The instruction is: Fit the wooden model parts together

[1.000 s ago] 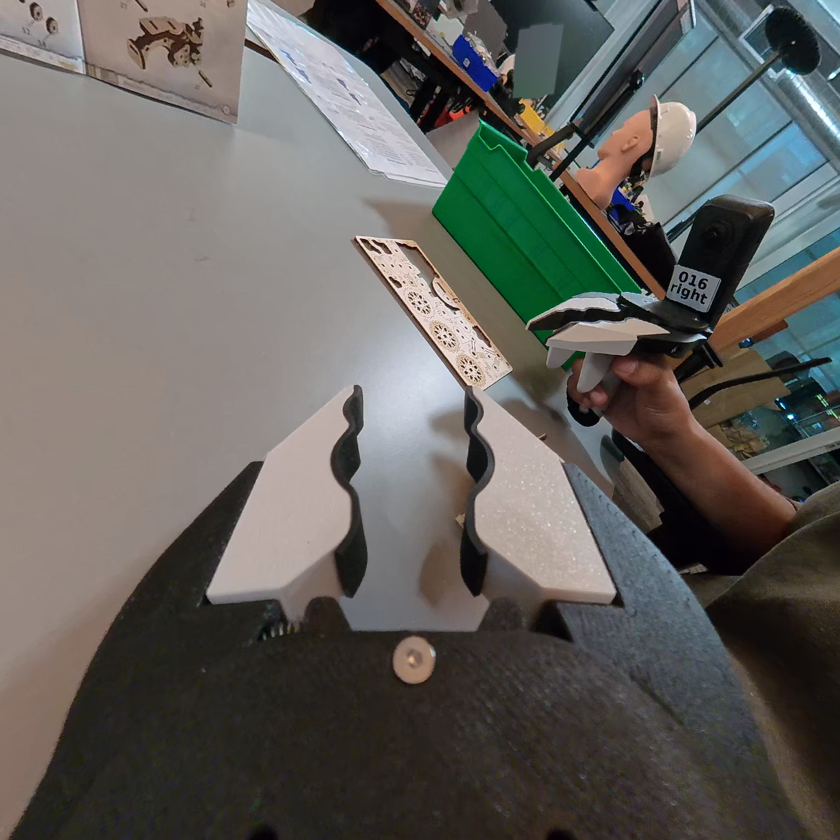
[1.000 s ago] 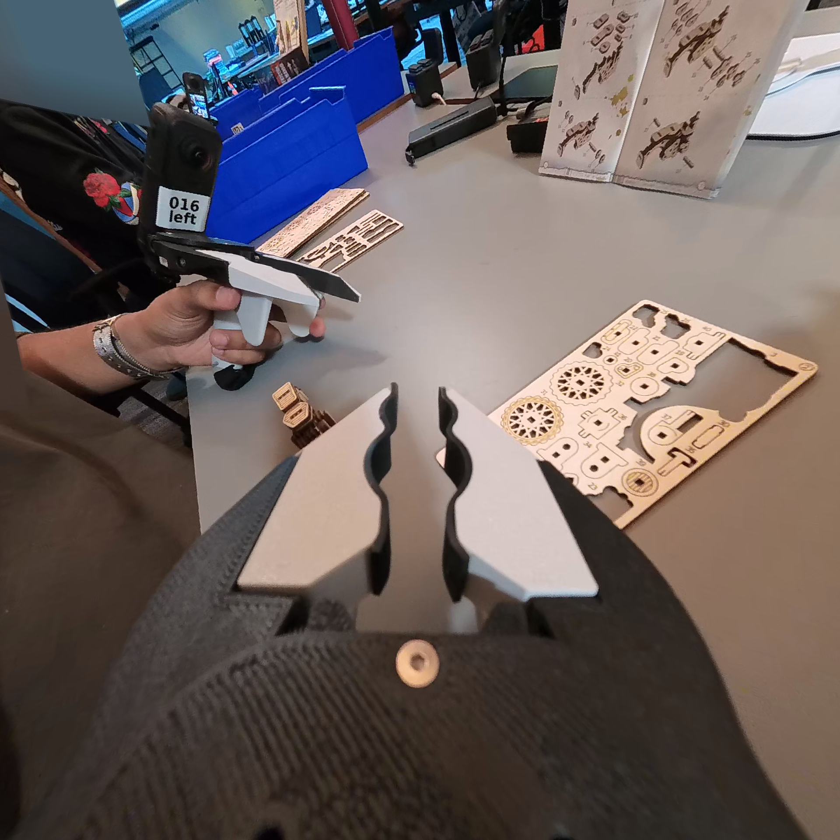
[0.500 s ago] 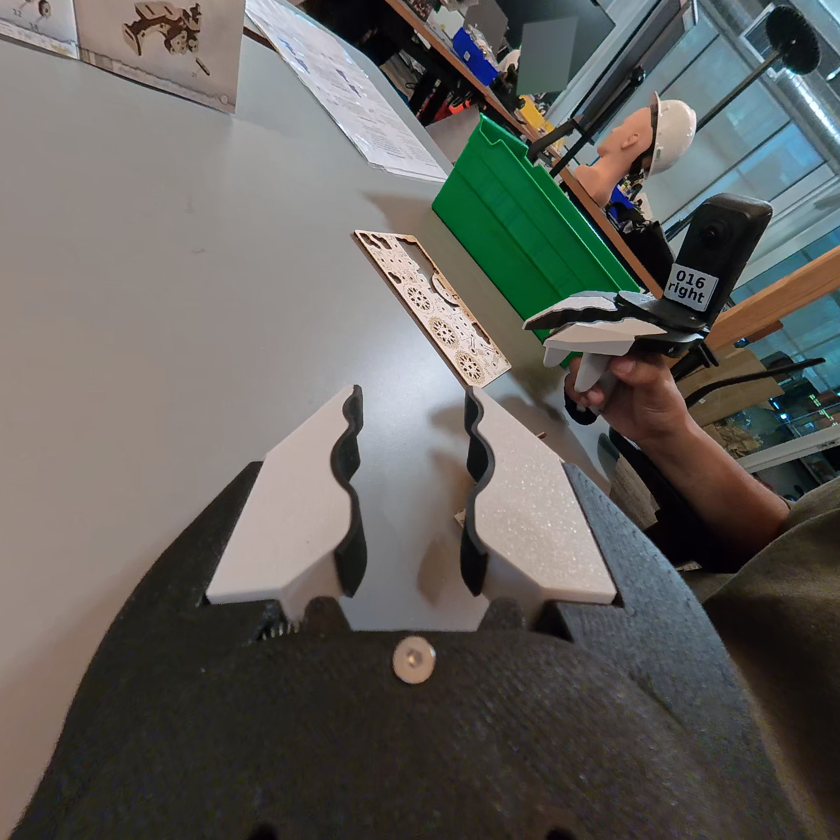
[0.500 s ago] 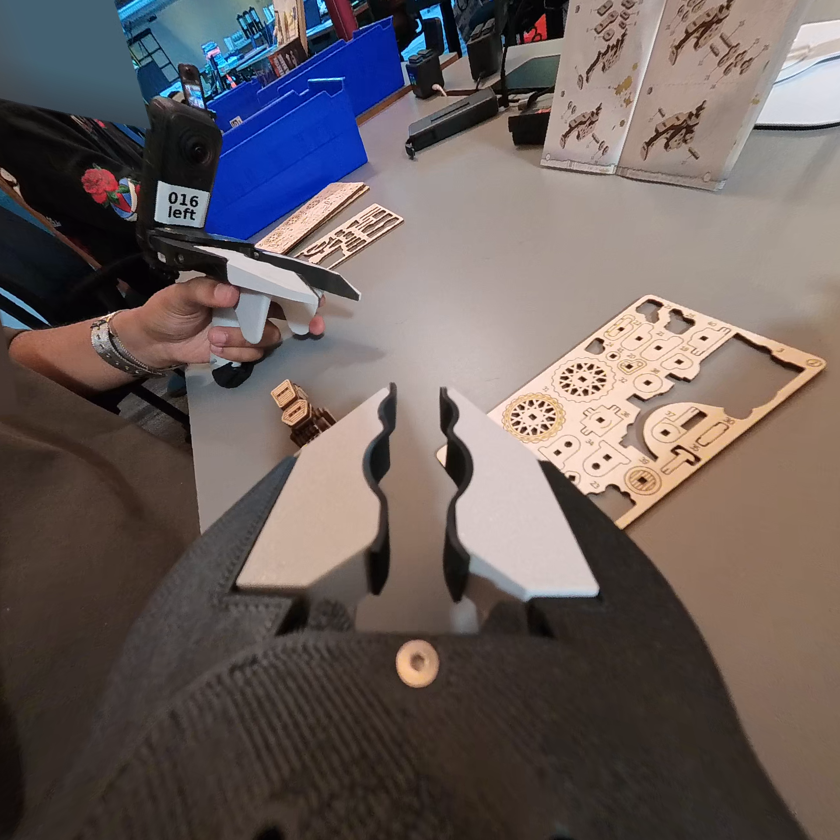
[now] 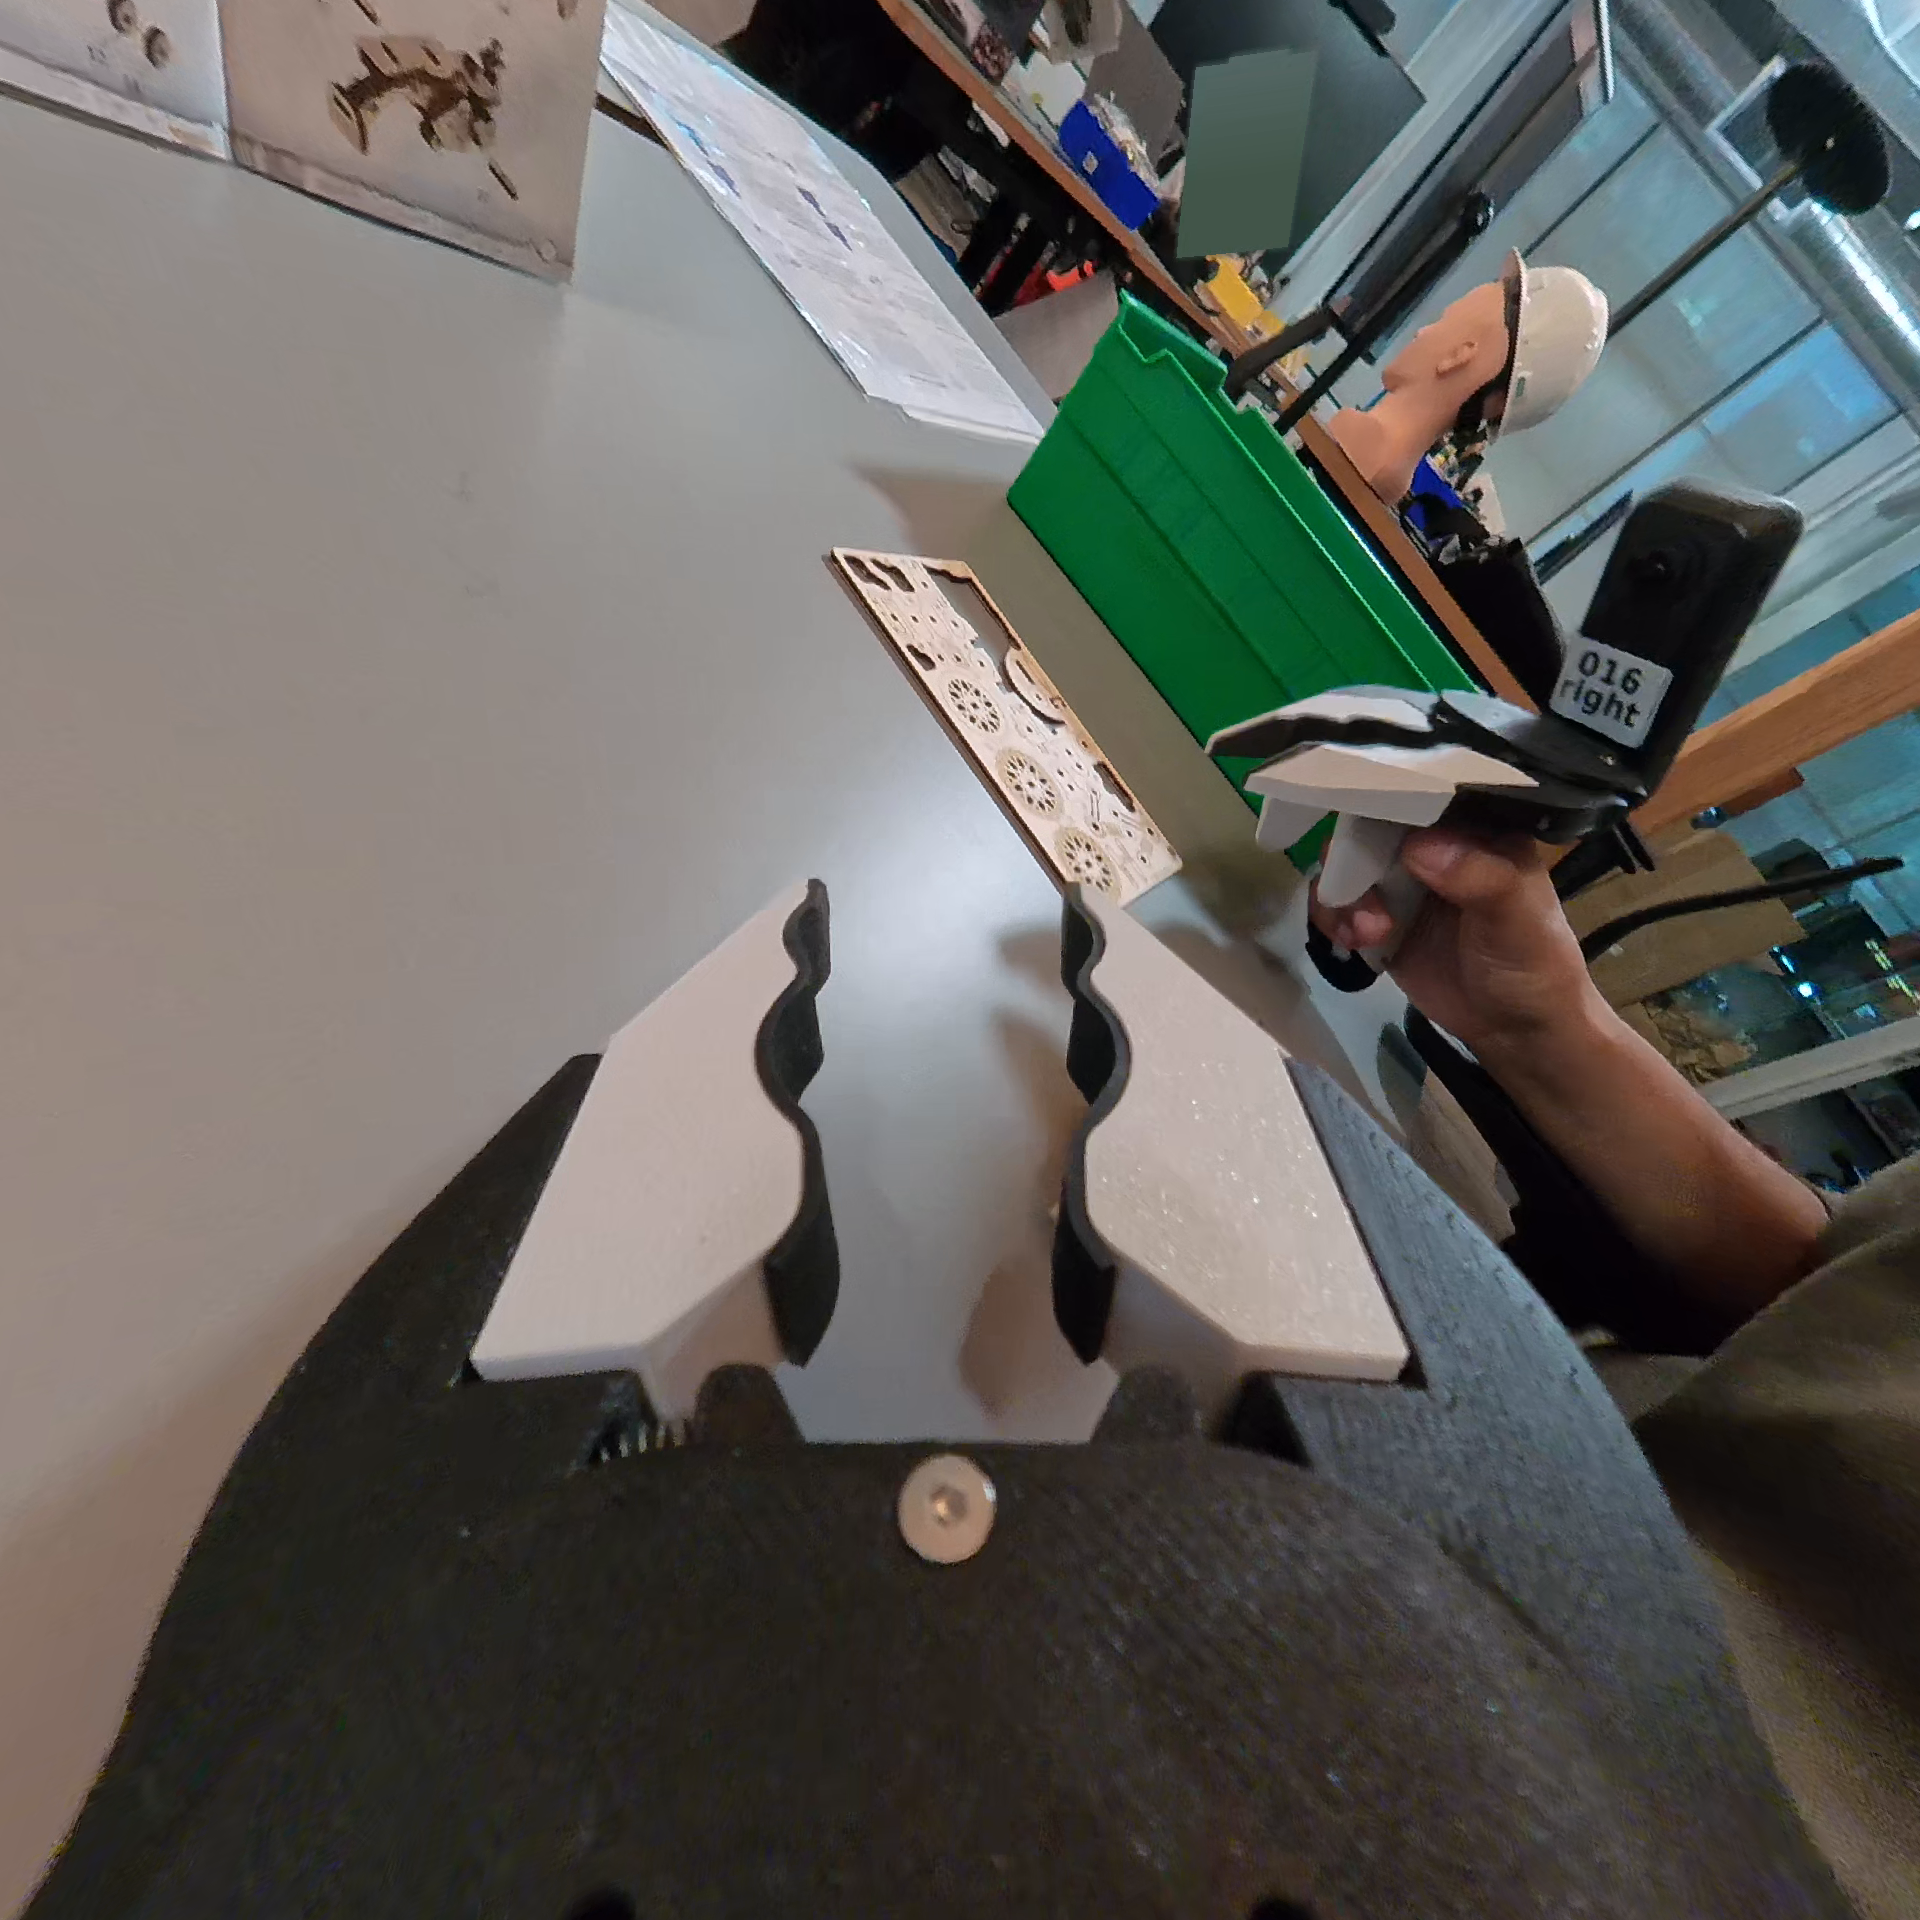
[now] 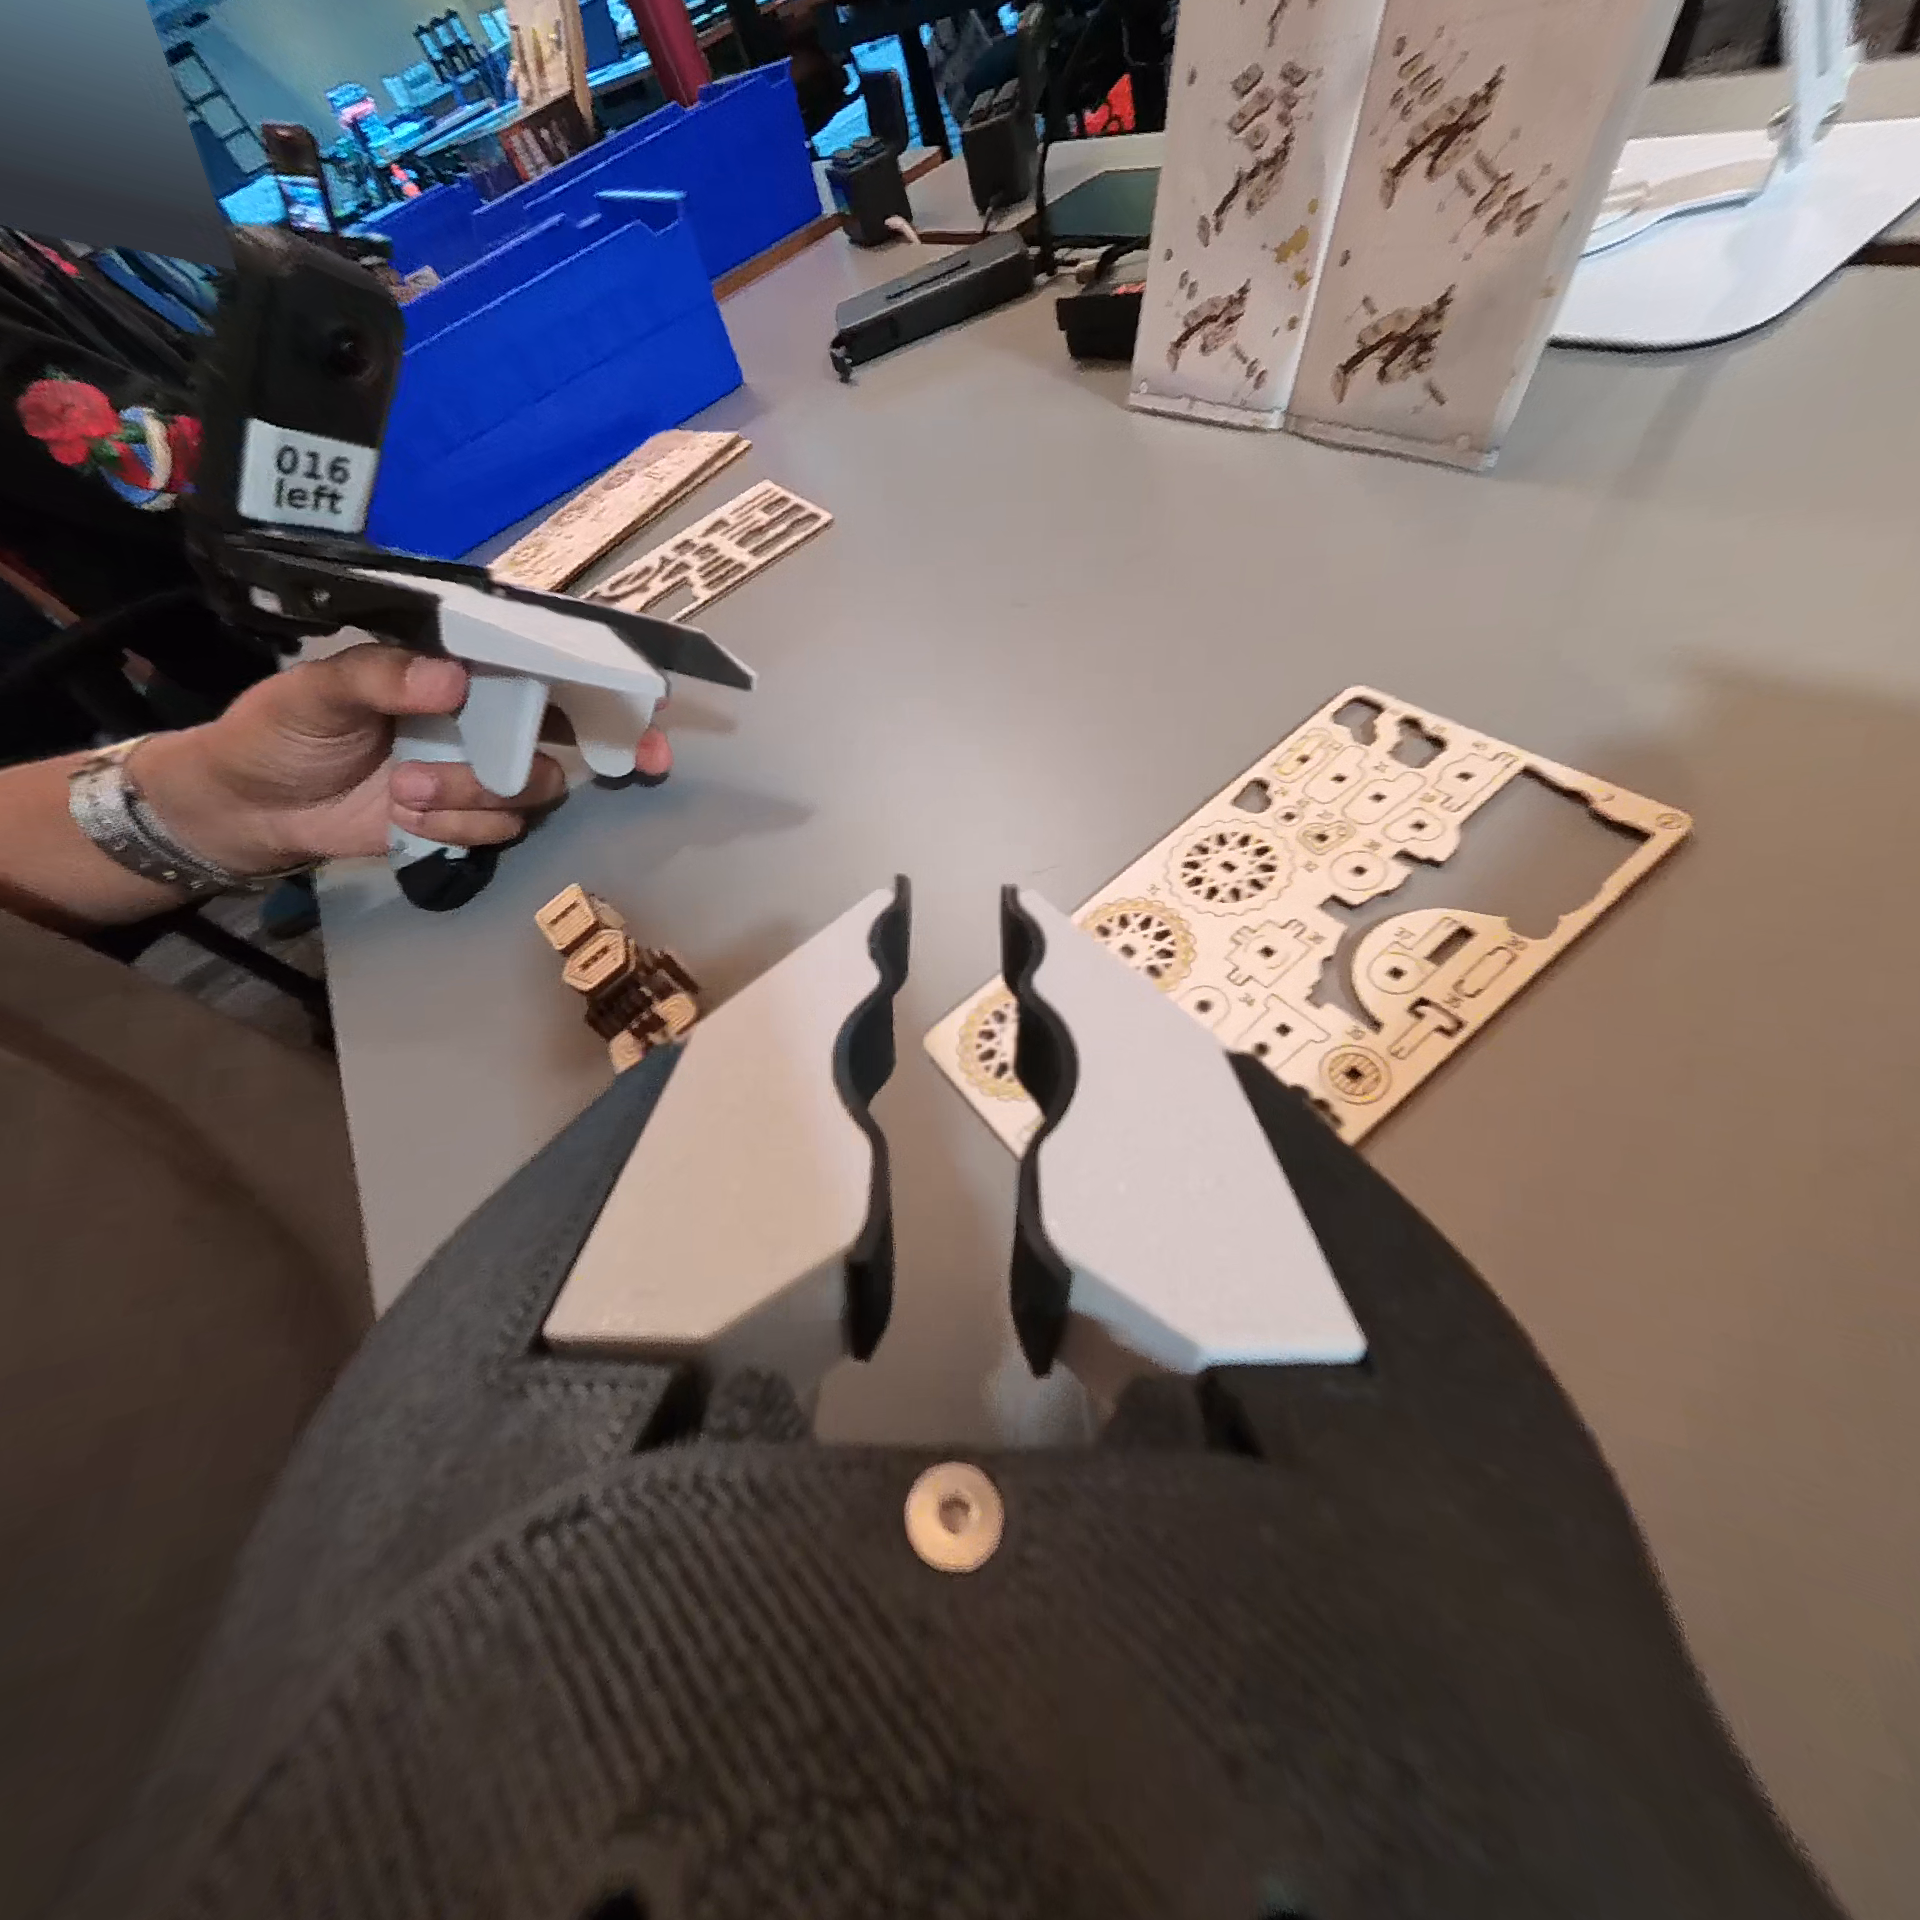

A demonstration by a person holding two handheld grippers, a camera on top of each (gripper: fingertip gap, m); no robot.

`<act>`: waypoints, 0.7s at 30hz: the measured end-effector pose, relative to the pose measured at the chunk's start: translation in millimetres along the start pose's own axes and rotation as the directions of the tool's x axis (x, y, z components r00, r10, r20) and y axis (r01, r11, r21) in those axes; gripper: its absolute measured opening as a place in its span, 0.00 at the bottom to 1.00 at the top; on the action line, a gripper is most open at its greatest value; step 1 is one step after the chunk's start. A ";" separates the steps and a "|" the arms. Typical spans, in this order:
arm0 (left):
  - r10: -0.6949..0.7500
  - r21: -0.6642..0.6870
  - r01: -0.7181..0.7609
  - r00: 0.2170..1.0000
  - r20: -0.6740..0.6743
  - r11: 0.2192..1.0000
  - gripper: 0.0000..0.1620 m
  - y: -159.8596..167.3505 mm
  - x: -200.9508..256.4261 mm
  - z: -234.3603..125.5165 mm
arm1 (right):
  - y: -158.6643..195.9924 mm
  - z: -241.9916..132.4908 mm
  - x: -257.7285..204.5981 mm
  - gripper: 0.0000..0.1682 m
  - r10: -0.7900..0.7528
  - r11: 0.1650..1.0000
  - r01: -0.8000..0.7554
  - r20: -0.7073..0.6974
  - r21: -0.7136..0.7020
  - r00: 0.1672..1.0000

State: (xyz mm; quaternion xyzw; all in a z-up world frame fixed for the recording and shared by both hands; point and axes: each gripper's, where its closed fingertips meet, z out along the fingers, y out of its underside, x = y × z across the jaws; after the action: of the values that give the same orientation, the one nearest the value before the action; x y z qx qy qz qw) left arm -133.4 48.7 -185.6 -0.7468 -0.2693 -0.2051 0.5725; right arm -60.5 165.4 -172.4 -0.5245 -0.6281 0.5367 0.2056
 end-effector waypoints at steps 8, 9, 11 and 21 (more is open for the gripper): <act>-0.009 0.135 0.013 1.000 -0.025 0.991 0.30 -35.3 -0.5 28.5 | -35.9 -15.6 43.4 0.10 -0.201 0.971 0.233 -0.330 0.058 0.922; 0.004 0.147 -0.002 1.000 -0.013 0.989 0.30 -43.7 -2.1 34.2 | -29.7 -10.2 52.0 0.15 -0.187 0.978 0.207 -0.346 0.022 0.919; 0.026 0.159 -0.026 1.000 -0.003 0.987 0.29 -60.5 -3.6 46.9 | -23.6 1.2 66.3 0.25 -0.119 0.992 0.128 -0.355 0.001 0.927; -0.211 0.166 0.213 0.977 -0.034 0.963 0.24 -67.5 -33.5 76.5 | -17.2 22.2 133.4 0.21 -0.028 0.989 -0.050 -0.501 -0.141 0.865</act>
State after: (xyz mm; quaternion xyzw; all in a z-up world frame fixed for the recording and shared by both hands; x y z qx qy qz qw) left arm -202.3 130.4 -175.8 -0.6608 -0.3593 -0.2477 0.6107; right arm -135.0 274.8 -205.3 -0.6634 -0.5883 0.3347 0.3189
